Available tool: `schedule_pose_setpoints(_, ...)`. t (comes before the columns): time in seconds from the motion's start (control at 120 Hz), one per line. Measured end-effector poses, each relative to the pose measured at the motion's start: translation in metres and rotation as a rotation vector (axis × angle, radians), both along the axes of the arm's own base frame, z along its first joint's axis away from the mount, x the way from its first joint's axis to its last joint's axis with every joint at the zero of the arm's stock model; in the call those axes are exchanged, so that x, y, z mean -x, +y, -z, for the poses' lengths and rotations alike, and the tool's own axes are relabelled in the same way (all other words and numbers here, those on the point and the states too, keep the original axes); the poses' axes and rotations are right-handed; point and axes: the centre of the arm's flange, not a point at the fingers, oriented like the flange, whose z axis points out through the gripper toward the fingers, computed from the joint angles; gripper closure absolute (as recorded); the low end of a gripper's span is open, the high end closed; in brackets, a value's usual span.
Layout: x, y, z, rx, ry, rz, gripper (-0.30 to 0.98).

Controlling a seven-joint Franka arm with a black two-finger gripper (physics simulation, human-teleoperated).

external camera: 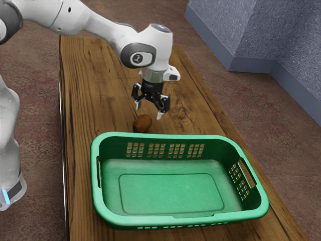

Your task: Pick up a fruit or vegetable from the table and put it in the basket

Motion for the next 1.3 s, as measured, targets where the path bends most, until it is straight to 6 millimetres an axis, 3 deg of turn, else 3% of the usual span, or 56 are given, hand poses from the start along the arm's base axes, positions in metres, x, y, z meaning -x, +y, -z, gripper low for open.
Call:
schedule_pose_setpoints(0.275, -0.003, -0.007, 0.011, 0.013, -0.027, 0.117, 0.00)
schedule_pose_setpoints(0.5, 0.013, -0.008, 0.016, 0.027, -0.033, 0.166, 0.00)
schedule_pose_setpoints(0.858, 0.008, -0.004, 0.047, 0.047, 0.001, 0.182, 0.03)
schedule_pose_setpoints(1.05, 0.006, -0.004, 0.040, 0.042, -0.021, 0.177, 0.36)
schedule_pose_setpoints(1.217, 0.005, -0.003, 0.036, 0.035, -0.031, 0.166, 0.40)
schedule_pose_setpoints(1.3, 0.004, -0.001, 0.009, 0.030, -0.086, 0.159, 0.41)
